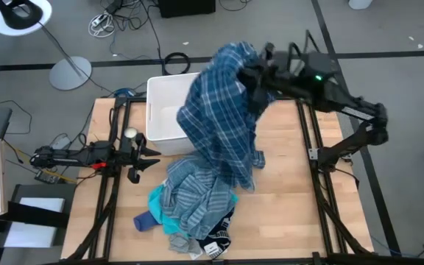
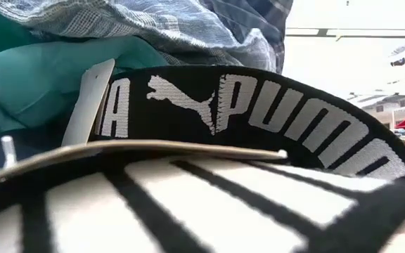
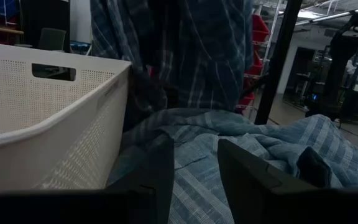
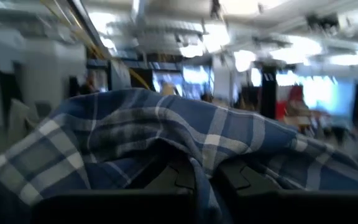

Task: Sort clothes
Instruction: Put the checkered dark blue long sleeve shirt into the bin

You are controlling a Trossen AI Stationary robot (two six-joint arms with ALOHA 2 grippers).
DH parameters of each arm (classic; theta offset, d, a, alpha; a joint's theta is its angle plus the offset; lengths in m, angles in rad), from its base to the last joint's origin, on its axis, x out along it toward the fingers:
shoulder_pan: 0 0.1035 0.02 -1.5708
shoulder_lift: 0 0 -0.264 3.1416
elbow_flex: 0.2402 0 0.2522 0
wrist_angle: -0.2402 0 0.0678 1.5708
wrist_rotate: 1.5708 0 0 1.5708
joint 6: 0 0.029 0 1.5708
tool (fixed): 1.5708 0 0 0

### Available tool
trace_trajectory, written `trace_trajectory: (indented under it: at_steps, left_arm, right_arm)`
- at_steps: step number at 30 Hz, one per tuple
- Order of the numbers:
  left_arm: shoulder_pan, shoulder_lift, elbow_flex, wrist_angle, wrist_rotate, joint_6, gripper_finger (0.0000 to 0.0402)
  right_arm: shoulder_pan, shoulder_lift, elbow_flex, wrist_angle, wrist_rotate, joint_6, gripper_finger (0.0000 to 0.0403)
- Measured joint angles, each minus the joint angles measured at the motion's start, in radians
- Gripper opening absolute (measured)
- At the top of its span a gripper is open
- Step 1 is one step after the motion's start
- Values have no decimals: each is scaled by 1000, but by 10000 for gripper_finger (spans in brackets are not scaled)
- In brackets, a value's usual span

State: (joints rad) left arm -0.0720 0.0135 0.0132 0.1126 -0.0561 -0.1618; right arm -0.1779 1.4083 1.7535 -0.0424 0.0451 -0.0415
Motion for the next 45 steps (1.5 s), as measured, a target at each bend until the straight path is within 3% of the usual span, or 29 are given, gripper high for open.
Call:
trace_trajectory:
  at_steps: [4, 8, 12, 16, 19, 21, 25, 29, 34, 38, 42, 45]
  left_arm:
    - [0, 0, 0, 0, 0, 0, 128]
    - [0, 0, 0, 0, 0, 0, 128]
    - [0, 0, 0, 0, 0, 0, 128]
    - [0, 0, 0, 0, 0, 0, 128]
    - [0, 0, 0, 2, -1, -1, 128]
    - [0, 0, 0, 6, -2, 0, 128]
    - [0, 1, 0, 15, -1, 0, 128]
    - [0, 0, 0, 30, -1, 0, 128]
    - [0, 0, 0, 35, -1, 0, 128]
    - [0, 0, 0, 34, -1, 0, 128]
    - [0, 0, 0, 37, 0, 0, 128]
    - [0, 0, 0, 43, -1, 0, 128]
  right_arm:
    - [-96, 104, 0, 236, -141, 65, 14]
    - [-160, 246, 80, 393, -180, 169, 14]
    - [-185, 419, 281, 542, -210, 204, 14]
    - [-201, 613, 593, 637, -218, 205, 14]
    - [-219, 634, 524, 894, -143, 161, 14]
    - [-250, 630, 485, 922, -125, 154, 15]
    - [-317, 610, 467, 631, -265, 316, 18]
    - [-346, 594, 465, 170, -399, 303, 15]
    - [-372, 550, 464, -392, -332, 179, 14]
    - [-363, 550, 465, -687, -344, 160, 14]
    - [-313, 581, 465, -877, -353, 139, 24]
    - [-274, 631, 465, -904, -302, 114, 35]
